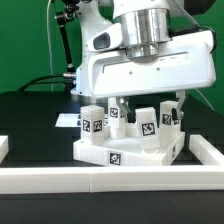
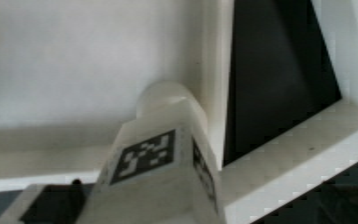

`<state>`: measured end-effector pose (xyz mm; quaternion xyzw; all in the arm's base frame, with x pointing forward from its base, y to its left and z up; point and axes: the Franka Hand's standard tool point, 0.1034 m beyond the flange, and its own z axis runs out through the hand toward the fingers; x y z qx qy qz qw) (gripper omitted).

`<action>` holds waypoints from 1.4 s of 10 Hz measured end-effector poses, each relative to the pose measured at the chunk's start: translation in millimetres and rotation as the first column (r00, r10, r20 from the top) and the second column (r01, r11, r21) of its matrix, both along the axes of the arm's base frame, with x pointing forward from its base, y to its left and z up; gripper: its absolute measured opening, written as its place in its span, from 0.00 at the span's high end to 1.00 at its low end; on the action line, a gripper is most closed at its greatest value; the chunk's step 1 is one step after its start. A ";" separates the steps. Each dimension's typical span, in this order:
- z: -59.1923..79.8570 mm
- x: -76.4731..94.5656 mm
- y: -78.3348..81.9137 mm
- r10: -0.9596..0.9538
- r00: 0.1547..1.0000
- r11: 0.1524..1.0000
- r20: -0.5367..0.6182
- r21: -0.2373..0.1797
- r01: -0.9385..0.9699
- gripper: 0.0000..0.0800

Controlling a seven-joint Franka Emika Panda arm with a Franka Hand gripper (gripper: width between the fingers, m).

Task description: Assemble square table

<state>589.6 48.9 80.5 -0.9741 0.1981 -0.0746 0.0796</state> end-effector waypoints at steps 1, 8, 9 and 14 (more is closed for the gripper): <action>0.1 0.0 1.0 0.071 0.997 0.997 0.007 -0.017 -0.071 0.19; 0.8 2.3 -17.3 0.261 0.965 0.963 0.022 -0.071 -0.259 0.57; 0.4 2.0 -16.4 0.261 0.965 0.963 0.021 -0.070 -0.259 0.57; 0.0 1.8 -16.8 0.193 0.981 0.980 0.016 -0.056 -0.192 0.64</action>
Offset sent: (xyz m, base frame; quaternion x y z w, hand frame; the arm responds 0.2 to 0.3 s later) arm 0.0000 0.0011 0.0039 -0.0051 -0.0036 -0.1930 0.9812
